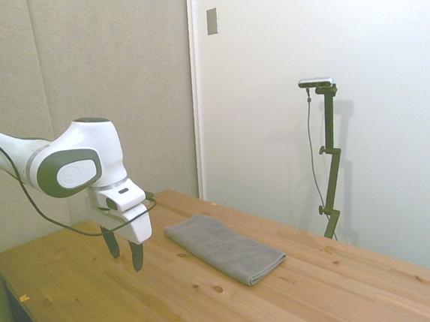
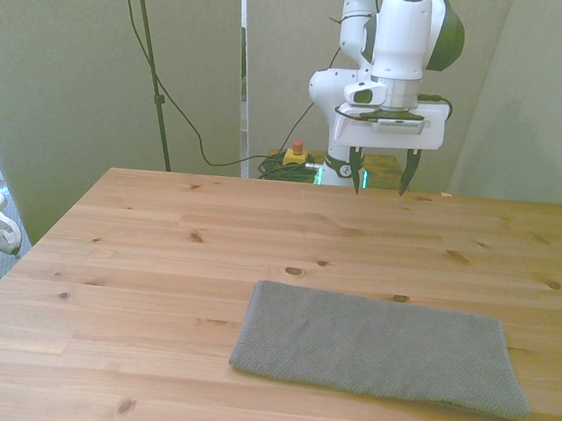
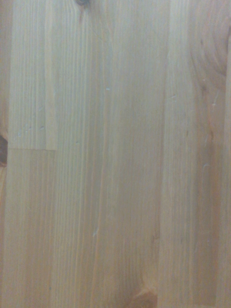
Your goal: Fold the towel
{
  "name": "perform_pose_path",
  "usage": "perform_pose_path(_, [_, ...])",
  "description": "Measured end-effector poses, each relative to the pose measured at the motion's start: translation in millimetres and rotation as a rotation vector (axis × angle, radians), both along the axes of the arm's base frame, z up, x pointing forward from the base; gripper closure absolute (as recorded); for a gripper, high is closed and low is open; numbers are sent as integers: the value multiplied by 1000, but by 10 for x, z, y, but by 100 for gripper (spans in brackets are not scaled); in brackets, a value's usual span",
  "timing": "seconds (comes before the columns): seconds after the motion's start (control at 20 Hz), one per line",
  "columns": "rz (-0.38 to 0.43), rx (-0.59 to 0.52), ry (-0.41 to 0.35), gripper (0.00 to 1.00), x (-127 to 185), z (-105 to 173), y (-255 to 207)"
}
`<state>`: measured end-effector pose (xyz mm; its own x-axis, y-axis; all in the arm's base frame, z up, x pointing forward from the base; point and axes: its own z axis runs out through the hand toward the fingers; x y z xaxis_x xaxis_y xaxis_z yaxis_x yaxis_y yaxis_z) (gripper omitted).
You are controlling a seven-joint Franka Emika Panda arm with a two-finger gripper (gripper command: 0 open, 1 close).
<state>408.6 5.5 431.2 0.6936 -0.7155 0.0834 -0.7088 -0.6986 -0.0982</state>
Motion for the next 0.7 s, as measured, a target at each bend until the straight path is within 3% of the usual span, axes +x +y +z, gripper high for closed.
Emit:
perform_pose_path(0.3, [-50,12,-29,0,217,125,81])
perform_pose_path(0.5, [-75,-39,-63,0,713,257,371])
perform_pose_path(0.7, [-130,-190,-88,0,1272,325,757])
